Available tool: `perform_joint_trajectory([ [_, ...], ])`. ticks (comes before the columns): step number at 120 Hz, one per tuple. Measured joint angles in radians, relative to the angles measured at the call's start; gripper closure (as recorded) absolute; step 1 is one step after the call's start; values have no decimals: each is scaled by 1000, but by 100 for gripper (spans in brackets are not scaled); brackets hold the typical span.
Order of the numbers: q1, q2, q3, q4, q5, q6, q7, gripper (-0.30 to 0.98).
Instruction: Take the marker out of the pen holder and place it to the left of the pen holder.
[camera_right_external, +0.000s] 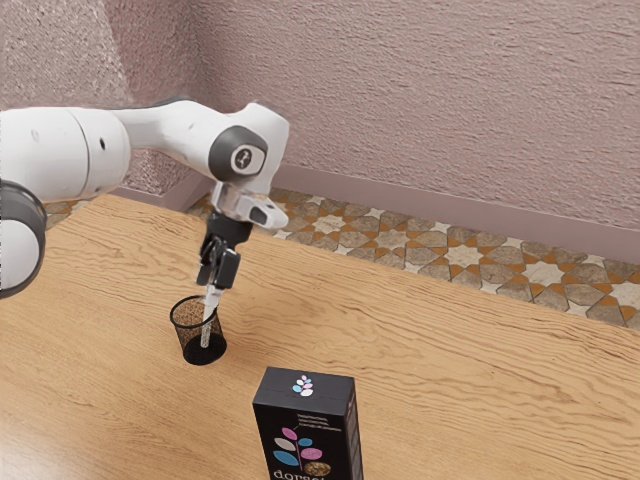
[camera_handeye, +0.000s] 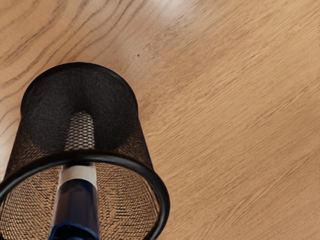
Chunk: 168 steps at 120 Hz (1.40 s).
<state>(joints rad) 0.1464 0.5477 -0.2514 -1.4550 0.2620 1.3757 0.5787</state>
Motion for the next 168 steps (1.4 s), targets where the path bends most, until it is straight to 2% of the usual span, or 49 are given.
perform_joint_trajectory([
  [61, -5, 37, 58, 19, -35, 65, 3, 11],
  [87, -7, 44, 58, 19, -36, 88, -7, 32],
  [121, -4, 38, 57, 19, -34, 98, -16, 65],
  [141, -3, 9, 56, 18, -29, 102, -19, 73],
  [168, 4, -115, 55, -13, -18, 84, -20, 77],
])
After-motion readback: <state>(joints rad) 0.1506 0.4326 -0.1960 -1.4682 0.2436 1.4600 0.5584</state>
